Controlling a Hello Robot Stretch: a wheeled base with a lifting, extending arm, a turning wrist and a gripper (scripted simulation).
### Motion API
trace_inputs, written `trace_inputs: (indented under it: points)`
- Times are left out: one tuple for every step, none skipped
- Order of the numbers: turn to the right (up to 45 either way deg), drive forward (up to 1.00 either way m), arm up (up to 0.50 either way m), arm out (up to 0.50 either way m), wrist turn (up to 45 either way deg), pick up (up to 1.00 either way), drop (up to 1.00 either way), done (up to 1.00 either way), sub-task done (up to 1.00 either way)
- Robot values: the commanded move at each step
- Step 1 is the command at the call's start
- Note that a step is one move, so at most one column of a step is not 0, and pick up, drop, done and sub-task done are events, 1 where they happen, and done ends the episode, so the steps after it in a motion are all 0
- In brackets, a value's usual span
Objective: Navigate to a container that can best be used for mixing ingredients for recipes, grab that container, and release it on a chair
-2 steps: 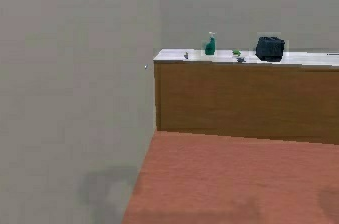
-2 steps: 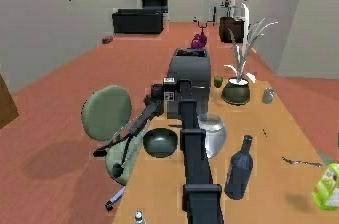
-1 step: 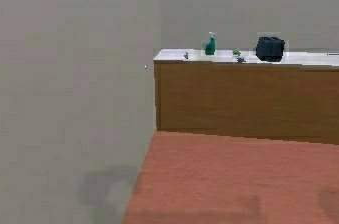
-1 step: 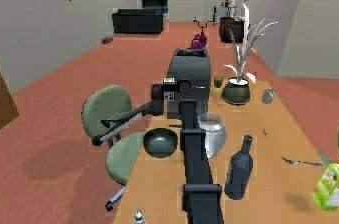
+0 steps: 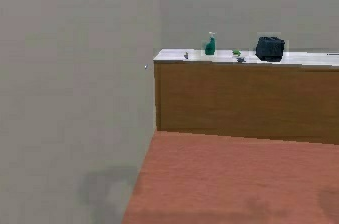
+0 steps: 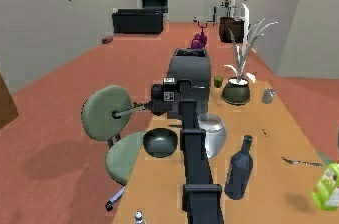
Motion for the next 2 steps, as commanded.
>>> trace_inputs:
  points:
    - [0.0,0.00,0.00,0.00,45.0,0.00,0.00,0.00,0.00]
    - [0.0,0.00,0.00,0.00,3.0,0.00,0.00,0.00,0.00]
